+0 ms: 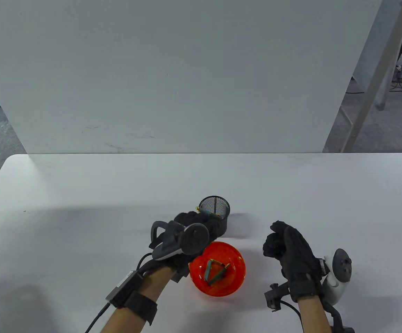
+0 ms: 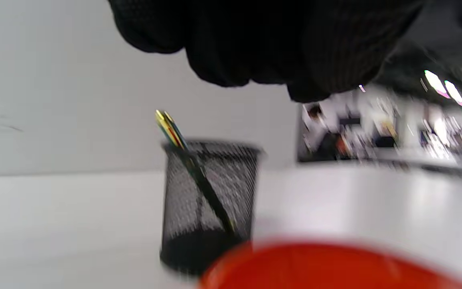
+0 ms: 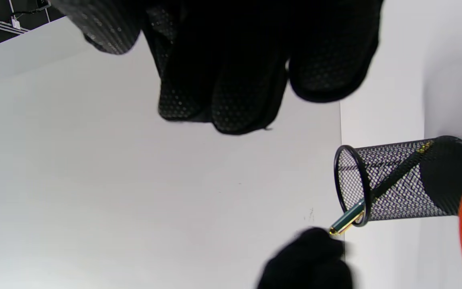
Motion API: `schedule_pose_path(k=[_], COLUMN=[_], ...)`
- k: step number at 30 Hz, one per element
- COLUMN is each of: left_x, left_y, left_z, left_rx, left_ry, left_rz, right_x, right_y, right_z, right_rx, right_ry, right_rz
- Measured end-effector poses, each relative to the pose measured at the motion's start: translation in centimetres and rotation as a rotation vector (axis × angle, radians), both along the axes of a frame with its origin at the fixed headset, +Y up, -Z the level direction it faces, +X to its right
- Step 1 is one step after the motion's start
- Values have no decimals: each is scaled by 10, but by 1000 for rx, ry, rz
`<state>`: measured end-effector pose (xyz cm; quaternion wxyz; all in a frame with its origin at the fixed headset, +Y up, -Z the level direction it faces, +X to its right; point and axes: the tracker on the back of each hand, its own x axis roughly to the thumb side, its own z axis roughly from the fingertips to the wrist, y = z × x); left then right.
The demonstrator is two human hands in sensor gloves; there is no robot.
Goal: Assemble fountain pens from components
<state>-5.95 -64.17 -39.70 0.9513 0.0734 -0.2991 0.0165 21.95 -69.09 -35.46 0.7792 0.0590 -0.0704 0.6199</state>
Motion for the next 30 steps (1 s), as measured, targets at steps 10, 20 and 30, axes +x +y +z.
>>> schedule_pose_path(k=[10, 20, 30], left_x=[66, 79, 78], left_y=[-60, -77, -76], left_z=[-5, 0, 6], left_rx=[-28, -4, -16], left_ry=[89, 75, 59], left_rz=[-528, -679, -704], right_x=[0, 0, -1], right_y=[2, 1, 1], right_z=[1, 1, 1], right_rx=[16, 18, 9], right_ry=[24, 32, 29], right_rz=[21, 16, 34])
